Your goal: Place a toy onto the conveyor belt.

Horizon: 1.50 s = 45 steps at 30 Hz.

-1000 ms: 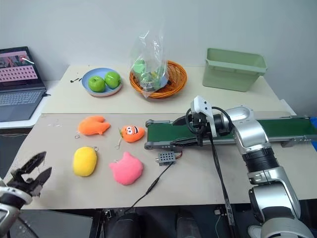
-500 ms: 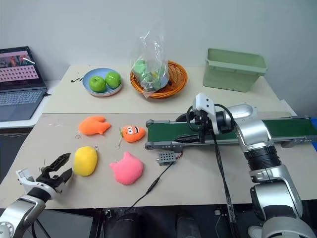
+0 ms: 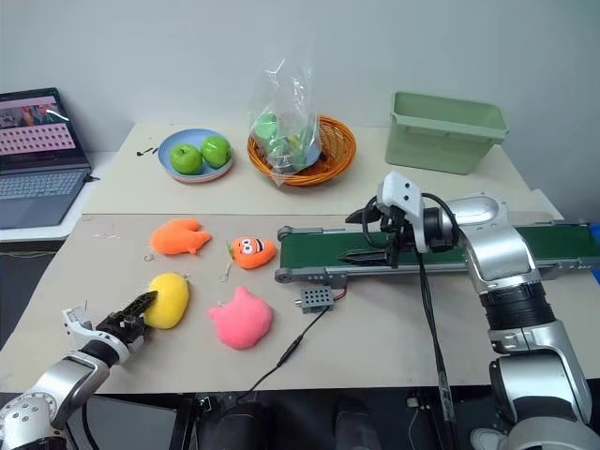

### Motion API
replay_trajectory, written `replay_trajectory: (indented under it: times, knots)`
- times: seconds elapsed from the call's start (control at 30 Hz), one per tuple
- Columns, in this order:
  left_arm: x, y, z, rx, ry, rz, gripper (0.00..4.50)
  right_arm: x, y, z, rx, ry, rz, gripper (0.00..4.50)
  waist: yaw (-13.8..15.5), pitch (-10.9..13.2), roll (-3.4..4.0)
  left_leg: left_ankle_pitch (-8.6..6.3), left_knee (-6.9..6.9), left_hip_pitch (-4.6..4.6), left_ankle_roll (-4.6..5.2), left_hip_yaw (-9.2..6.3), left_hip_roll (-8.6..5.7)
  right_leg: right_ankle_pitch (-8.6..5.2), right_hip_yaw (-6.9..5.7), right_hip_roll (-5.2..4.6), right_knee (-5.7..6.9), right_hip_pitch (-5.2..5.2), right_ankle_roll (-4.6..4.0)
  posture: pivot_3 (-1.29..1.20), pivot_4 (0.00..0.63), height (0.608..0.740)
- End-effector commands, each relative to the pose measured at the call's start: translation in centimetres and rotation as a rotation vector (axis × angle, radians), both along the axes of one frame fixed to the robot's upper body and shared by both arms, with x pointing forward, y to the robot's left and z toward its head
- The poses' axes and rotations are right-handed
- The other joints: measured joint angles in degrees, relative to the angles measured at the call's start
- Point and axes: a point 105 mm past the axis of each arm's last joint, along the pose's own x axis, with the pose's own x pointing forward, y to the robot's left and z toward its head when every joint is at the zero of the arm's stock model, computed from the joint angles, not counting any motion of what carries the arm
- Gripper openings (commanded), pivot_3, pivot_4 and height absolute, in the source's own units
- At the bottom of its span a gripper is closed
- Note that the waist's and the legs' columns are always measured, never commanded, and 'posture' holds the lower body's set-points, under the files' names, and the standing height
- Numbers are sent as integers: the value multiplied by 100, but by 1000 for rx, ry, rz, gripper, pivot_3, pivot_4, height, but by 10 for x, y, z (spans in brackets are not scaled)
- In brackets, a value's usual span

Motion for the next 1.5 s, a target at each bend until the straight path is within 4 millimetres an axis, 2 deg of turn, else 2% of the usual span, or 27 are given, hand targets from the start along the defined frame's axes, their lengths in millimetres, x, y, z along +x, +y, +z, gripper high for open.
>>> replay_trajectory:
  times: [0.03,0.1,0.2,0.23,0.27,0.4,0.53,0.63,0.73,0.77,0.83,0.93,0.97,1.03,1.13,1.23,1.33,1.37,1.5]
  knots:
    - [3,-4,5,18,-28,-36,745,-2,-5,17,22,-66,-14,4500,3,0,0,0,0,0,0,0,0,0,0,-1,0,0,0,0,150,740]
    - [5,-5,11,27,-53,-41,222,-1,-4,18,23,-68,-14,4500,3,0,0,0,0,0,0,0,0,0,0,-1,1,0,0,0,150,740]
    - [10,-3,25,26,-98,-26,222,-1,-3,18,24,-69,-12,4500,4,0,0,0,0,0,0,-1,0,0,-1,-1,1,0,0,0,150,740]
    - [14,-4,35,48,-128,-34,222,0,-3,18,25,-70,-12,4500,4,0,0,0,0,-1,0,-2,0,0,-1,-1,1,0,0,0,150,740]
    - [18,-8,48,77,-165,-53,222,0,-3,18,26,-71,-12,4500,3,1,-1,0,0,-2,0,-3,1,0,-1,0,0,-1,0,0,150,740]
    - [43,-40,126,264,-400,-152,222,1,-2,19,28,-72,-7,4500,51,4,-7,2,3,-15,-4,-12,0,2,-10,-1,-1,-6,1,0,150,740]
    - [65,-79,184,352,-556,-198,222,2,-1,21,29,-77,-5,4500,61,4,-7,3,3,-15,-5,-12,-6,5,-7,-7,-8,-1,6,0,150,740]
    - [79,-108,223,656,-661,-218,222,3,-1,23,32,-85,-8,4500,51,5,-9,2,0,-19,-4,-11,-10,6,-5,-6,-11,-2,8,0,150,740]
    - [86,-130,240,1113,-747,-221,222,3,-2,25,33,-90,-13,4500,-25,7,-10,3,-7,-24,-5,-11,-11,7,-3,1,-13,-8,10,0,150,740]
    - [87,-139,242,1217,-782,-237,222,3,-3,25,34,-91,-16,4500,-33,8,-9,4,-16,-18,-7,-6,-11,7,5,2,-12,-9,10,0,150,740]
    - [85,-167,243,1535,-912,-296,222,2,-4,24,33,-91,-20,4500,-29,9,-9,5,-20,-19,-8,-7,-10,7,4,4,-14,-10,10,0,150,740]
    - [81,-193,227,1976,-1095,-360,222,2,-4,24,34,-93,-25,4500,-3,11,-4,6,-20,-21,-9,-6,-12,7,-1,4,-23,-8,10,0,150,740]
    - [80,-197,222,2062,-1139,-370,222,2,-5,25,35,-94,-26,4500,-2,12,-3,6,-19,-21,-9,-3,-13,6,1,2,-23,-9,10,0,150,740]
    - [77,-211,204,2196,-1253,-434,222,2,-6,25,34,-97,-33,4500,1,12,-3,6,-18,-22,-9,-2,-12,6,2,2,-26,-10,10,0,150,740]
    - [66,-227,174,2291,-1447,-557,222,1,-9,25,34,-97,-45,4500,2,13,-2,6,-17,-24,-8,-2,-8,6,1,3,-22,-14,10,0,150,740]
    - [63,-233,148,2476,-1608,-648,222,0,-11,24,36,-99,-57,4500,3,13,-2,4,-15,-26,-4,-1,-8,6,1,2,-21,-14,10,0,150,740]
    - [67,-234,132,2551,-1682,-698,222,-1,-12,25,38,-102,-67,4500,8,13,-2,4,-11,-26,-2,0,-8,6,1,1,-18,-13,11,0,150,740]
    - [69,-235,129,-2545,1688,703,222,-2,-13,25,39,-103,-71,4500,9,13,-2,4,-10,-26,-1,0,-8,6,1,1,-16,-13,11,0,150,740]
    - [78,-234,116,-2531,1685,732,222,-4,-17,25,39,-108,-91,4500,18,13,-2,2,-6,-28,2,0,-8,6,0,-1,-12,-13,12,0,150,740]
